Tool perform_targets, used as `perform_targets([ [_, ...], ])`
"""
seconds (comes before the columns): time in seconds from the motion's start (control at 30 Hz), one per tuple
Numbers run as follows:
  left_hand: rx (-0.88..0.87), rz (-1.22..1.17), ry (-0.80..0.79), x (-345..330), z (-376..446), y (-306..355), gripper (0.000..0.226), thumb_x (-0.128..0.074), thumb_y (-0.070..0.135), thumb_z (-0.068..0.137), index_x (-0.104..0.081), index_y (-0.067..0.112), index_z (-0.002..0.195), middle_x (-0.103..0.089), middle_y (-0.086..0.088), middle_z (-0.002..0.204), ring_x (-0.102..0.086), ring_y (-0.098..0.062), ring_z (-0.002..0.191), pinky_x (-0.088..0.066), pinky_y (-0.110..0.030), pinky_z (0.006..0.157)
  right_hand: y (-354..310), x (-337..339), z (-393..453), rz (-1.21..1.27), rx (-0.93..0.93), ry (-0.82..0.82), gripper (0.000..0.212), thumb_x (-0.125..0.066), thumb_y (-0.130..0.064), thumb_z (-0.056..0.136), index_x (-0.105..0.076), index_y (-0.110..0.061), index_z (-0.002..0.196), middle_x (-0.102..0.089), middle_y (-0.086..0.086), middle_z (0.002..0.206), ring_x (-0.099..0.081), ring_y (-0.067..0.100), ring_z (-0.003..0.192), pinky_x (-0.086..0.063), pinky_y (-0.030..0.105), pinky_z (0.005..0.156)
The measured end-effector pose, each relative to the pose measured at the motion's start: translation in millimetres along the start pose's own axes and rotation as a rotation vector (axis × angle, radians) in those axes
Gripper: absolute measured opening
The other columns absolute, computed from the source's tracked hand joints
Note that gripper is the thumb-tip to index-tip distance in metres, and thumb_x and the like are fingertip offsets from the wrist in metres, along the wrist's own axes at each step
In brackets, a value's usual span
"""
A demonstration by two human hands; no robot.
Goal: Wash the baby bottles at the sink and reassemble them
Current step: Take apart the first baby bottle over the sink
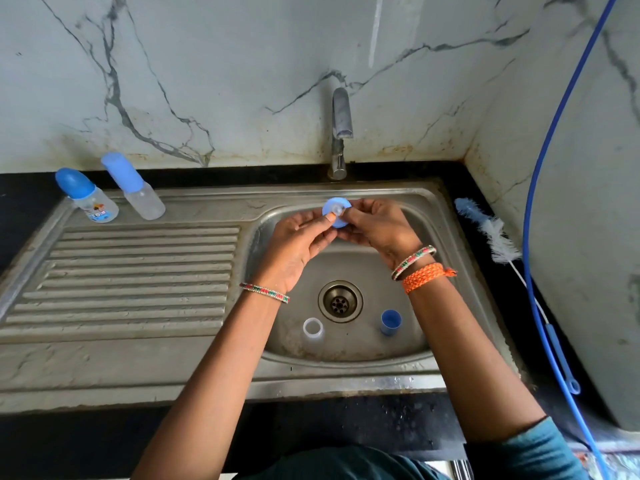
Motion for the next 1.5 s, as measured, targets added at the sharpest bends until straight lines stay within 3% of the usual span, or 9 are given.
perform_targets([
  [0.17, 0.085, 0.005, 0.066, 7.5, 12.7, -13.4, 0.005, -0.063, 0.010, 0.088, -0.064, 0.006, 0.091, -0.070, -0.002, 0.075, -0.068, -0.007, 0.067, -0.057, -0.018, 0.070, 9.9, -7.7, 2.3, -0.234, 0.019, 0.060, 0.027, -0.063, -0.007, 0.089, -0.063, 0.007, 0.112, -0.067, 0.025, 0.107, -0.067, 0.035, 0.098, -0.054, 0.044, 0.090],
  [0.27, 0.074, 0.022, 0.035, 9.7, 16.1, -16.7, 0.011, -0.066, 0.009, 0.086, -0.063, 0.003, 0.095, -0.072, 0.000, 0.072, -0.069, -0.007, 0.069, -0.055, -0.017, 0.066, 10.1, -5.1, -4.9, -0.234, 0.082, -0.013, 0.027, -0.060, -0.004, 0.091, -0.061, 0.009, 0.114, -0.065, 0.028, 0.109, -0.066, 0.035, 0.098, -0.053, 0.041, 0.088],
  [0.4, 0.026, 0.068, 0.062, 10.7, 19.7, -16.4, 0.016, -0.068, 0.007, 0.083, -0.065, 0.002, 0.098, -0.073, -0.007, 0.083, -0.070, -0.013, 0.076, -0.056, -0.020, 0.068, 10.2, -0.1, -12.5, -0.172, 0.142, -0.127, 0.029, -0.055, 0.003, 0.087, -0.063, 0.000, 0.115, -0.069, 0.015, 0.104, -0.067, 0.017, 0.091, -0.056, 0.024, 0.079],
  [0.5, 0.018, 0.105, 0.062, 12.4, 19.6, -18.4, 0.023, -0.071, 0.009, 0.081, -0.064, 0.000, 0.101, -0.072, -0.008, 0.084, -0.070, -0.015, 0.079, -0.056, -0.022, 0.069, 15.9, 2.4, -12.8, -0.083, 0.114, -0.142, 0.023, -0.056, -0.006, 0.091, -0.065, -0.002, 0.113, -0.070, 0.016, 0.105, -0.069, 0.020, 0.094, -0.056, 0.028, 0.084],
  [0.73, 0.017, 0.126, 0.064, 8.0, 15.7, -23.8, 0.011, -0.067, 0.005, 0.083, -0.060, 0.006, 0.092, -0.069, -0.009, 0.087, -0.070, -0.010, 0.072, -0.057, -0.021, 0.067, 30.7, 1.6, -11.0, 0.068, 0.032, -0.038, 0.021, -0.061, -0.008, 0.089, -0.065, 0.003, 0.106, -0.068, 0.015, 0.092, -0.067, 0.015, 0.079, -0.054, 0.021, 0.068],
  [1.03, 0.085, 0.148, -0.111, 23.3, 14.3, -19.0, 0.022, -0.053, -0.007, 0.089, -0.062, -0.001, 0.108, -0.072, -0.009, 0.095, -0.070, -0.013, 0.090, -0.055, -0.021, 0.083, 40.8, -0.6, -7.4, 0.193, -0.084, 0.020, 0.029, -0.062, -0.012, 0.090, -0.060, 0.008, 0.111, -0.066, 0.017, 0.095, -0.064, 0.020, 0.085, -0.056, 0.033, 0.083],
  [1.23, 0.065, 0.093, -0.085, 23.8, 17.1, -18.8, 0.013, -0.059, 0.000, 0.088, -0.062, 0.001, 0.101, -0.074, -0.005, 0.085, -0.071, -0.012, 0.084, -0.056, -0.020, 0.075, 30.6, 0.7, -7.2, 0.031, -0.007, 0.011, 0.004, -0.066, -0.010, 0.087, -0.066, -0.009, 0.091, -0.070, 0.007, 0.085, -0.068, 0.013, 0.076, -0.058, 0.022, 0.071],
  [1.37, 0.000, 0.157, 0.006, 13.5, 14.7, -30.4, 0.012, -0.057, -0.005, 0.088, -0.058, 0.007, 0.090, -0.067, -0.007, 0.083, -0.066, -0.012, 0.079, -0.056, -0.022, 0.078, 31.1, -4.8, -4.0, -0.051, 0.016, 0.108, 0.007, -0.070, -0.006, 0.082, -0.063, -0.009, 0.084, -0.067, 0.010, 0.080, -0.064, 0.017, 0.071, -0.056, 0.029, 0.070],
  [1.5, -0.086, 0.146, -0.038, 17.7, 9.2, -36.7, 0.012, -0.054, -0.002, 0.091, -0.057, 0.010, 0.089, -0.066, -0.006, 0.088, -0.066, -0.011, 0.080, -0.056, -0.020, 0.078, 35.0, -5.5, -0.8, -0.167, 0.059, 0.193, 0.012, -0.072, -0.006, 0.079, -0.066, -0.007, 0.090, -0.070, 0.015, 0.087, -0.066, 0.021, 0.075, -0.058, 0.035, 0.073],
])
Point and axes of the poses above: each hand's wrist, its own z-axis towards the middle knuckle, its own x-axis out of the back of the hand, y = z × x, the point moved 1 cm from there along z, towards the middle knuckle
